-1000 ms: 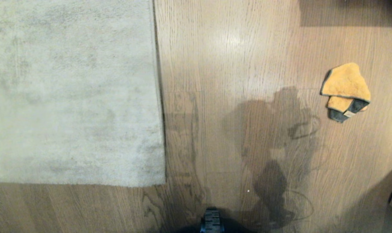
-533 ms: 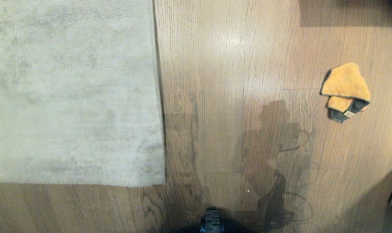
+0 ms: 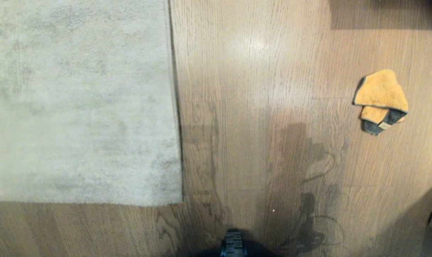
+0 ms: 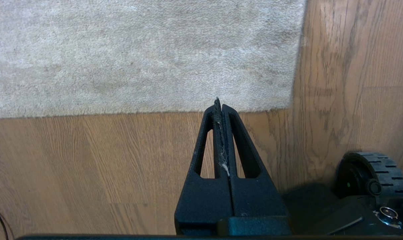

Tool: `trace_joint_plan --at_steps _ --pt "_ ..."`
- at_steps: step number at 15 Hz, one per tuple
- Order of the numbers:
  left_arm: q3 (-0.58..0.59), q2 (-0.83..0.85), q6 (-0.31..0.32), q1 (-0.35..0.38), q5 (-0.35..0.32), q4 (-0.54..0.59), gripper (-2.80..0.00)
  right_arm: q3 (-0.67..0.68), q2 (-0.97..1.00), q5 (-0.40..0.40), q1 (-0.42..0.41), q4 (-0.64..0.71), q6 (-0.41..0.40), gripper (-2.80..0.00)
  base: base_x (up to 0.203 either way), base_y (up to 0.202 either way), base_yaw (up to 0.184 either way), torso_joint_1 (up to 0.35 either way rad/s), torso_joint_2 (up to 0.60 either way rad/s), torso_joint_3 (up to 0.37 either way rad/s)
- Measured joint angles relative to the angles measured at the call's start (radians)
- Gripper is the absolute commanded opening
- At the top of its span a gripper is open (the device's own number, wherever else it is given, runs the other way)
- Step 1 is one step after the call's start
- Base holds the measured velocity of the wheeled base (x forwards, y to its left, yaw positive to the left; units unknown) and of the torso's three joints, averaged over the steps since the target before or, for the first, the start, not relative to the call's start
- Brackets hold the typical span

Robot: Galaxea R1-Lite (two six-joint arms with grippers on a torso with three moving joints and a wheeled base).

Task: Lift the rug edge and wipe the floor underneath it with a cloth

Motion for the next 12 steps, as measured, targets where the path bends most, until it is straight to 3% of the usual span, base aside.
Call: trace_joint_plan --at_steps 6,12 --pt "0.000 0.000 0.000 0.000 0.000 0.000 -2.80 0.073 -0.124 0.031 -0.005 0.289 -0.079 -2.80 0.000 0.000 0.000 0.000 0.00 0.000" --pt "0.000 0.000 0.000 0.000 0.000 0.000 -2.80 0.074 -0.136 0.032 -0.005 0.309 -0.065 -2.80 0.000 0.000 0.000 0.000 0.00 0.000"
